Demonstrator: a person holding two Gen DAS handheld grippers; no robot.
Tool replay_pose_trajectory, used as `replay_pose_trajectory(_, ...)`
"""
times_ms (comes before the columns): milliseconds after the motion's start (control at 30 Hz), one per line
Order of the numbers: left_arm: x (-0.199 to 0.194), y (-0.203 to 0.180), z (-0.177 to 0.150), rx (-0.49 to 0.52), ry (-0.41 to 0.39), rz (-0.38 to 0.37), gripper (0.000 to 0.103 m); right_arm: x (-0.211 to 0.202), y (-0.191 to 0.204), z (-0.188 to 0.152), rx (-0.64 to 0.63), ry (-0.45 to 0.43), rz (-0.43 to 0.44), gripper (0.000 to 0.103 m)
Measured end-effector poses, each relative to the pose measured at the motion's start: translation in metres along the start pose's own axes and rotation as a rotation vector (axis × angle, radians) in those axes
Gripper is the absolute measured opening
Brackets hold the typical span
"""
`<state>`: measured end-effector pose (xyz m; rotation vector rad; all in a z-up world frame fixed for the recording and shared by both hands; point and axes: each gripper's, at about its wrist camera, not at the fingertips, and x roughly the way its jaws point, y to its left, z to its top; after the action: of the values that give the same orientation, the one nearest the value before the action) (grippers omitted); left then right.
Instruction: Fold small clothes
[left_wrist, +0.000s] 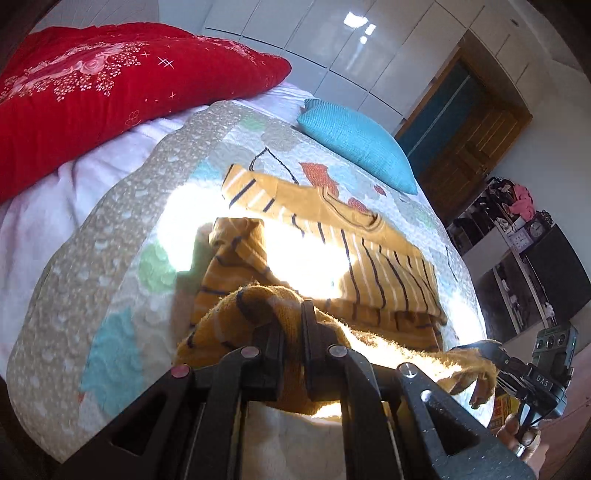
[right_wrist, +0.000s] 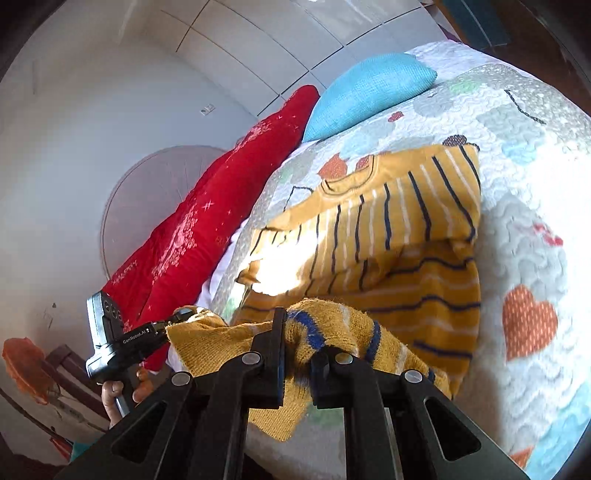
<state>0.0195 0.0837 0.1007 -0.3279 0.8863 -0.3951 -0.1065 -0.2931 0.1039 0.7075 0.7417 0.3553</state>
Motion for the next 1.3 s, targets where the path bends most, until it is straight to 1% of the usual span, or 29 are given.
replay_pose_trajectory(67,0.015,-0.001,0.015,-0.013,-0.004,0.011,0.007,0.014,-0.007,0.019,0.022,-0.005,-0.017,0.011)
replay_pose_trajectory(300,0.070,0.003,0.057,-0.047,0.038,0.014,0.007,0.064,-0.029,0.069,0.093,0.023,-0.032,0.011)
replay_pose_trajectory(367,0.090,0.008,0.071,-0.066,0.058,0.007,0.007,0.080,-0.041,0.085,0.110,0.036,-0.047,0.011)
replay_pose_trajectory(400,0.102,0.010,0.079,-0.078,0.071,0.003,0.008,0.089,-0.049,0.092,0.126,0.041,-0.056,0.013)
replay_pose_trajectory(500,0.133,0.022,0.099,-0.143,0.107,-0.009,0.009,0.113,-0.078,0.114,0.205,0.060,-0.065,0.014)
replay_pose_trajectory(533,0.140,0.027,0.104,-0.168,0.113,-0.022,0.015,0.119,-0.088,0.119,0.240,0.057,-0.063,0.020)
replay_pose_trajectory(567,0.146,0.032,0.109,-0.189,0.112,-0.031,0.028,0.124,-0.099,0.123,0.279,0.054,-0.056,0.028)
replay_pose_trajectory(600,0.149,0.036,0.115,-0.208,0.102,-0.040,0.036,0.129,-0.109,0.127,0.320,0.050,-0.045,0.037)
replay_pose_trajectory(633,0.150,0.040,0.120,-0.227,0.083,-0.047,0.050,0.134,-0.118,0.131,0.359,0.043,-0.032,0.040)
replay_pose_trajectory(667,0.150,0.044,0.125,-0.243,0.062,-0.047,0.058,0.138,-0.126,0.134,0.394,0.035,-0.013,0.045)
replay_pose_trajectory(733,0.152,0.049,0.134,-0.260,0.044,-0.046,0.065,0.143,-0.137,0.137,0.441,0.021,0.011,0.048)
replay_pose_trajectory(800,0.155,0.052,0.140,-0.264,0.047,-0.026,0.067,0.148,-0.141,0.141,0.456,0.015,0.009,0.050)
replay_pose_trajectory(867,0.157,0.051,0.144,-0.243,0.056,0.008,0.067,0.148,-0.140,0.145,0.449,0.012,-0.001,0.051)
replay_pose_trajectory(933,0.155,0.049,0.143,-0.205,0.058,0.032,0.067,0.145,-0.138,0.151,0.426,-0.002,-0.026,0.055)
replay_pose_trajectory(967,0.152,0.046,0.140,-0.181,0.059,0.045,0.067,0.141,-0.136,0.153,0.408,-0.017,-0.042,0.060)
replay_pose_trajectory(1000,0.148,0.042,0.136,-0.155,0.060,0.059,0.067,0.136,-0.134,0.157,0.392,-0.037,-0.063,0.068)
replay_pose_trajectory(1067,0.141,0.031,0.127,-0.091,0.059,0.078,0.067,0.123,-0.133,0.164,0.377,-0.079,-0.113,0.072)
replay_pose_trajectory(1133,0.134,0.017,0.116,-0.009,0.060,0.079,0.067,0.109,-0.126,0.166,0.356,-0.103,-0.119,0.072)
replay_pose_trajectory(1200,0.130,0.000,0.103,0.090,0.061,0.061,0.067,0.100,-0.110,0.164,0.283,-0.105,-0.124,0.072)
replay_pose_trajectory(1233,0.129,-0.009,0.095,0.143,0.060,0.054,0.067,0.100,-0.098,0.161,0.231,-0.091,-0.136,0.070)
replay_pose_trajectory(1300,0.134,-0.024,0.081,0.241,0.068,0.055,0.067,0.105,-0.076,0.152,0.122,-0.044,-0.138,0.060)
